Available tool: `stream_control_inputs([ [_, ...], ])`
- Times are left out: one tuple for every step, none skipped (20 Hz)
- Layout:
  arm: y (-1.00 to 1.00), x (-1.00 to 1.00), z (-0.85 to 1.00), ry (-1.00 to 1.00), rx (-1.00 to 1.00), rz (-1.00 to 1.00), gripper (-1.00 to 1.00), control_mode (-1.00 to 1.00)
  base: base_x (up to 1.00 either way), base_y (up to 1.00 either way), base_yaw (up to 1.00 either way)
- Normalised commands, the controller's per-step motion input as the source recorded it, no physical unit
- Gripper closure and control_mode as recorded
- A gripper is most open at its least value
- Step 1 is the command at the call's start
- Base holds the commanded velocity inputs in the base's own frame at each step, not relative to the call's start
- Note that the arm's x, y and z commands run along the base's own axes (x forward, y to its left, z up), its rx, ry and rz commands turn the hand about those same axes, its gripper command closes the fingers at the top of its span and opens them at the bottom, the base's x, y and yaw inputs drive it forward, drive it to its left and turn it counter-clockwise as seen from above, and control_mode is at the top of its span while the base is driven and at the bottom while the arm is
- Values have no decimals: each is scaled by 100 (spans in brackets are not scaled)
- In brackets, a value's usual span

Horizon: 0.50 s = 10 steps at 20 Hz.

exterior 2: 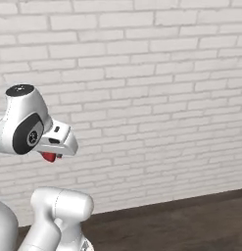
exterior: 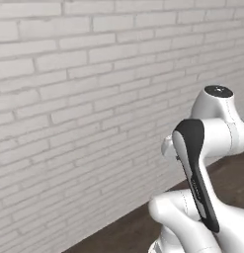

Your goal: Take the strawberry from the fridge and place it on top of the pancake, located on the dining counter.

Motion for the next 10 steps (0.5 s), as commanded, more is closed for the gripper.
stream_control_inputs([
  [0, 0, 0, 0, 0, 0, 100, 100, 100, -8, -51],
  [0, 0, 0, 0, 0, 0, 100, 100, 100, -8, -51],
  [0, 0, 0, 0, 0, 0, 100, 100, 100, -10, -52],
  [0, 0, 0, 0, 0, 0, 100, 100, 100, -11, -53],
  [0, 0, 0, 0, 0, 0, 100, 100, 100, -9, -55],
  [0, 0, 0, 0, 0, 0, 100, 100, 100, -6, -55],
  [0, 0, 0, 0, 0, 0, 100, 100, 100, 0, -55],
  [0, 0, 0, 0, 0, 0, 100, 100, 100, 0, -58],
  [0, 0, 0, 0, 0, 0, 100, 100, 100, 0, -59],
  [0, 0, 0, 0, 0, 0, 100, 100, 100, 0, -60],
])
